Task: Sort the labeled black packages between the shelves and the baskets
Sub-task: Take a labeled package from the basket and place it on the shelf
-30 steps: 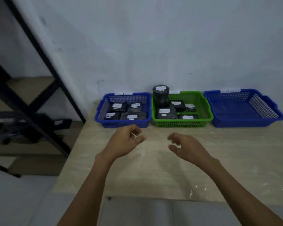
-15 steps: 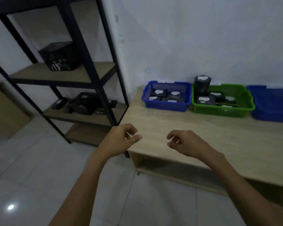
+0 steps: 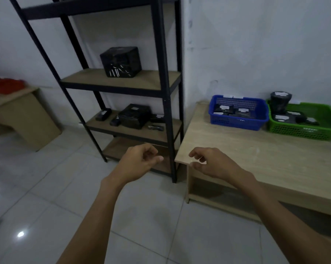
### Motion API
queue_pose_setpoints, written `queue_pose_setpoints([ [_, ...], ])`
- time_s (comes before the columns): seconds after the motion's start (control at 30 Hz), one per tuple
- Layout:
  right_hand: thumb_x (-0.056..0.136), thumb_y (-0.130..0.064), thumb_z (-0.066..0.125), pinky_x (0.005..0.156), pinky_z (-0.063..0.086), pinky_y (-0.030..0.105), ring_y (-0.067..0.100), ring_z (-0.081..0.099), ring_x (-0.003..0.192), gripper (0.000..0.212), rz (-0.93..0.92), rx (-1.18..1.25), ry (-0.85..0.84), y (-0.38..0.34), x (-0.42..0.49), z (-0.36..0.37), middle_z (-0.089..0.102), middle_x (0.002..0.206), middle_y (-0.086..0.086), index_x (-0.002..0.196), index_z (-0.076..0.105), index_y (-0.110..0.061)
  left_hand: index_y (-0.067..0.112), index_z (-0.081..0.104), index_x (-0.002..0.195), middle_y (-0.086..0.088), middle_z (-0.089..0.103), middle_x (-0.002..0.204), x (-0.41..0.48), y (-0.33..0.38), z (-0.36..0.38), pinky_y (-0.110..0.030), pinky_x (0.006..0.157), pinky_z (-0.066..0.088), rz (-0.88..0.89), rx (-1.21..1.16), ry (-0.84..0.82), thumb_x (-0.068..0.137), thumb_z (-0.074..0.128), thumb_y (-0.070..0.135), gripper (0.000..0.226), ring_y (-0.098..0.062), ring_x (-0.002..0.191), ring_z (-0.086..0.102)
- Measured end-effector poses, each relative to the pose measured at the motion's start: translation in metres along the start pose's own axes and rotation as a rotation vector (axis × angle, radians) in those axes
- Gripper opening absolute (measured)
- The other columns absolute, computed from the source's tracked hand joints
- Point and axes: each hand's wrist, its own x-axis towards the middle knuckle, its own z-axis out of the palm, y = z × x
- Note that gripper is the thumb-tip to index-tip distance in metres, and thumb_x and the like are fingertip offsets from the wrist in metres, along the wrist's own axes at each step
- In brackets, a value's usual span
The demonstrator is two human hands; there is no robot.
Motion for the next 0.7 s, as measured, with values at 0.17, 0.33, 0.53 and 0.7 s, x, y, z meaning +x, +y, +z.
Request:
queue_pose_setpoints([
  [0.17, 0.089, -0.033, 0.061, 0.087, 0.050, 0.032, 0.017, 0.059, 0.099, 0.034, 0.047, 0.032, -0.012, -0.076, 0.036, 0.050, 0.061, 0.114, 0.001, 0.121, 0.056, -0.023, 0.024, 0.066, 0.095, 0.009, 0.066, 0.086, -0.009, -0.075, -0.059, -0.025, 0.072, 0.053, 0.008, -0.026, -0.028, 0.082, 0.070, 0.044, 0.024, -0.006, 0.080, 0.063],
  [0.33, 0.089, -0.038, 0.059, 0.084, 0.049, 0.029, 0.013, 0.057, 0.100, 0.037, 0.030, 0.007, -0.036, -0.123, 0.086, 0.086, 0.060, 0.114, -0.002, 0.123, 0.054, -0.026, 0.023, 0.066, 0.095, 0.008, 0.067, 0.088, 0.000, -0.135, -0.098, -0.022, 0.072, 0.051, -0.029, -0.042, -0.050, 0.082, 0.071, 0.043, 0.024, -0.005, 0.082, 0.062],
  [0.53, 0.088, -0.037, 0.061, 0.089, 0.050, 0.033, 0.014, 0.058, 0.103, 0.038, 0.013, 0.042, -0.100, -0.158, 0.176, 0.116, 0.058, 0.108, -0.005, 0.124, 0.054, -0.027, 0.019, 0.068, 0.093, 0.009, 0.067, 0.085, 0.039, -0.217, -0.138, -0.005, 0.059, 0.042, -0.093, -0.062, -0.021, 0.083, 0.071, 0.038, 0.021, 0.005, 0.071, 0.060],
  [0.7, 0.088, -0.036, 0.062, 0.090, 0.051, 0.035, 0.013, 0.059, 0.098, 0.036, 0.019, 0.085, -0.088, -0.174, 0.276, 0.132, 0.060, 0.109, -0.005, 0.122, 0.055, -0.027, 0.018, 0.068, 0.092, 0.008, 0.068, 0.084, 0.096, -0.285, -0.175, -0.011, 0.062, 0.046, -0.157, -0.085, -0.004, 0.084, 0.071, 0.037, 0.020, 0.000, 0.073, 0.062],
])
